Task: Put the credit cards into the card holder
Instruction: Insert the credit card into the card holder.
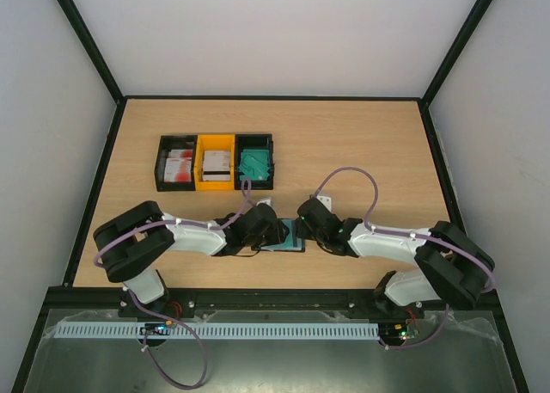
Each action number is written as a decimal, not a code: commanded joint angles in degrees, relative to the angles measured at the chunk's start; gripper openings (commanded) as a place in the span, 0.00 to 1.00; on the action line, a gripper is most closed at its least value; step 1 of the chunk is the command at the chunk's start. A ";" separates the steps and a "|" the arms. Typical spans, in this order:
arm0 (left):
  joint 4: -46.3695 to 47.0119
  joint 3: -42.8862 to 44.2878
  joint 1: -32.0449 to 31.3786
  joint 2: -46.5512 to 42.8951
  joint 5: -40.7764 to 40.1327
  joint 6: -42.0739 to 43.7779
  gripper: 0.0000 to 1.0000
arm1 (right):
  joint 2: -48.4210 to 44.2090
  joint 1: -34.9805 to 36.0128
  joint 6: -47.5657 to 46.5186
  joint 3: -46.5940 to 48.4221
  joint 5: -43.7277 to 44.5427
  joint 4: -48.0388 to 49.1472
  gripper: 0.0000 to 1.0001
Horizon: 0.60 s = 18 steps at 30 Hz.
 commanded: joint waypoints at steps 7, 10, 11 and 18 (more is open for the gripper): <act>-1.83 2.29 -0.06 4.41 2.96 4.41 0.42 | -0.47 -0.01 2.35 -0.04 2.24 -0.34 0.39; 0.92 2.32 -0.08 4.50 5.56 6.27 0.40 | -2.19 -0.08 2.52 -0.58 3.08 -0.16 0.39; 1.24 2.41 -0.08 4.48 6.05 6.66 0.40 | -2.80 -0.10 2.58 -0.62 3.36 -0.34 0.39; -4.95 2.97 -0.03 -0.02 1.94 7.14 0.43 | -5.49 -0.04 1.25 1.80 5.91 -5.80 0.39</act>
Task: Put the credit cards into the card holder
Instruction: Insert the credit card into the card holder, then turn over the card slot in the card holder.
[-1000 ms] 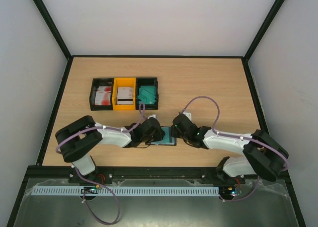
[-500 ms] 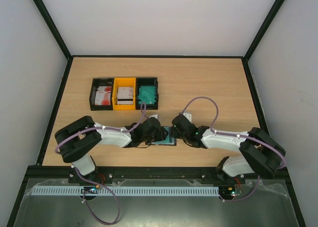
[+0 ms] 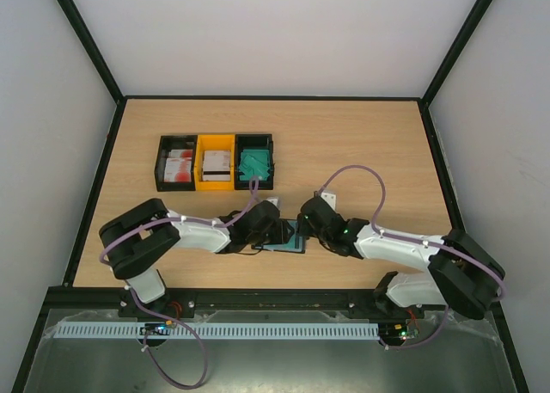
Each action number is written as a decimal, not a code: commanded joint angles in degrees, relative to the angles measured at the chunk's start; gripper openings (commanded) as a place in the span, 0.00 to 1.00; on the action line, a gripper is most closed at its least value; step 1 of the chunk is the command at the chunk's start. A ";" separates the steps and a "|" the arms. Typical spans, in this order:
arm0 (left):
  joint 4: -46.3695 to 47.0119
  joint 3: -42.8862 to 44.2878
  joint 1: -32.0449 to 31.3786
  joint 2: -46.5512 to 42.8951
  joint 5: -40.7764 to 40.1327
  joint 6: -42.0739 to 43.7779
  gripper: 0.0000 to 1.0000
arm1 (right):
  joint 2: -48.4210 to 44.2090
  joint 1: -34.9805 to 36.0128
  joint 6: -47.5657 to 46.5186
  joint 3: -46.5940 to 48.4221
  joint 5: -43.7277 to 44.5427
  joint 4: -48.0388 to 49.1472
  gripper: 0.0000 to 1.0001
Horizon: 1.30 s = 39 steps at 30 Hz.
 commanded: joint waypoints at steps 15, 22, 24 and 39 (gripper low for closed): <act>-21.35 -6.99 3.37 -20.73 -11.28 -1.30 0.73 | 5.83 13.49 1.48 9.64 6.91 -8.96 0.39; -16.14 -11.13 5.47 -22.14 -6.36 -2.57 0.58 | 10.85 14.95 1.71 9.67 0.44 -3.13 0.36; -14.61 -11.52 5.59 -21.70 -5.34 -2.57 0.53 | 11.37 14.95 1.97 9.56 0.52 -3.09 0.34; -7.81 -12.54 6.56 -18.33 -0.61 -1.29 0.35 | 14.67 14.94 3.07 7.47 0.44 -0.91 0.28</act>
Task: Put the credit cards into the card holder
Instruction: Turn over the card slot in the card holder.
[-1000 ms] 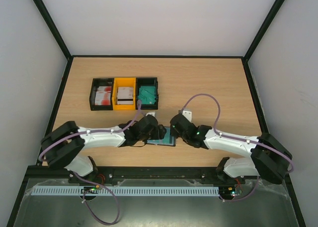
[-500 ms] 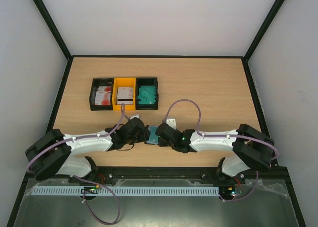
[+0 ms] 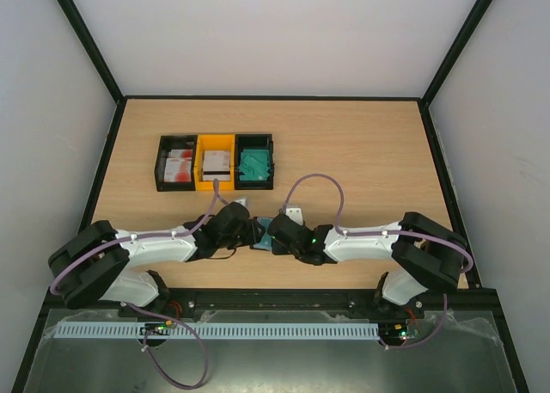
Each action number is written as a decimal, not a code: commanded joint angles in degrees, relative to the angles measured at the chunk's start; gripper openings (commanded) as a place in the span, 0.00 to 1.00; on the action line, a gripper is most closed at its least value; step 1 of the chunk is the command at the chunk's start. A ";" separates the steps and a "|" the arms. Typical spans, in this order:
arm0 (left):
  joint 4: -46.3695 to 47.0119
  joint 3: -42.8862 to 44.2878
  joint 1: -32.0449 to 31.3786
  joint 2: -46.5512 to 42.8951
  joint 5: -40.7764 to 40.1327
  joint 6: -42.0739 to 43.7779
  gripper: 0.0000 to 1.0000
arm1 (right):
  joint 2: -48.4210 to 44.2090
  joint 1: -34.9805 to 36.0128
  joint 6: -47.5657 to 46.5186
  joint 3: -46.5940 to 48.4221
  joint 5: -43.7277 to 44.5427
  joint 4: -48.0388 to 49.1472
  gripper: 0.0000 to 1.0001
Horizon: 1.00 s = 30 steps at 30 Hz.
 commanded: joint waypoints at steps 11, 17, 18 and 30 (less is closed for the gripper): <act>4.65 -2.16 0.49 3.85 2.76 -1.36 0.29 | 1.41 0.48 1.64 -1.63 0.99 1.36 0.27; 5.73 -2.40 0.50 4.38 3.83 -1.57 0.29 | 1.34 0.45 1.73 -1.94 0.84 1.58 0.27; 6.16 -2.38 0.49 4.31 4.33 -1.54 0.29 | 1.25 0.48 1.77 -1.96 0.81 1.72 0.27; 13.48 -2.64 1.14 6.19 12.67 -3.17 0.30 | -1.01 0.38 2.41 -3.53 0.87 3.56 0.27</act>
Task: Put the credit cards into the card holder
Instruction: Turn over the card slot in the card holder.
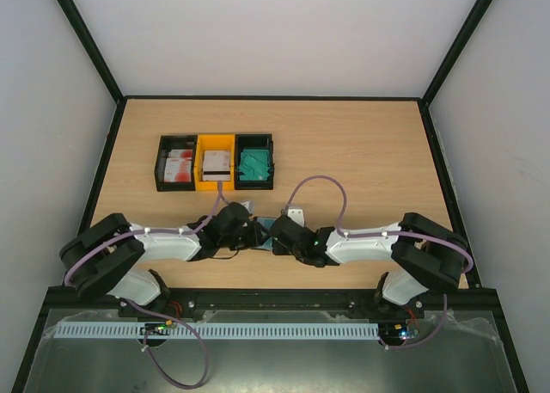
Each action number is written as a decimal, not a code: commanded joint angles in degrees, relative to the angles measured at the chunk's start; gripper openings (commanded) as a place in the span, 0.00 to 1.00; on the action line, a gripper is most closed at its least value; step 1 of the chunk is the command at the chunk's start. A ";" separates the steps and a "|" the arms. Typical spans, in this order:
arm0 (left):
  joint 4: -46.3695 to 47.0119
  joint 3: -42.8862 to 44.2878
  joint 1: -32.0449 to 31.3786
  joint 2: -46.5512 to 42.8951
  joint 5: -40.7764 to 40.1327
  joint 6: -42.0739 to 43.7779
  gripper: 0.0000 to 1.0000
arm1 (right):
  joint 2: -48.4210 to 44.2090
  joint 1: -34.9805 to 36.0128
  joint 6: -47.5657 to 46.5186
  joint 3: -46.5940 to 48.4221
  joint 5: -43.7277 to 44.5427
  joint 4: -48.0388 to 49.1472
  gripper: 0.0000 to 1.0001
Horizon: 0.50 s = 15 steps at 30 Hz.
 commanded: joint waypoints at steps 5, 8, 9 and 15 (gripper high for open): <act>5.44 -0.74 0.44 3.13 4.43 -2.61 0.33 | -1.04 0.39 1.13 -1.73 0.61 0.08 0.27; 2.05 -0.38 0.48 3.32 1.37 -4.20 0.41 | -1.17 0.36 1.10 -2.15 0.37 0.70 0.27; 0.18 -0.23 0.41 3.01 -0.54 -4.86 0.42 | -1.18 0.37 1.13 -2.24 0.28 0.82 0.27; -8.54 0.75 0.45 -0.27 -7.45 -5.94 0.45 | 0.82 0.39 1.12 -1.58 -0.35 0.39 0.18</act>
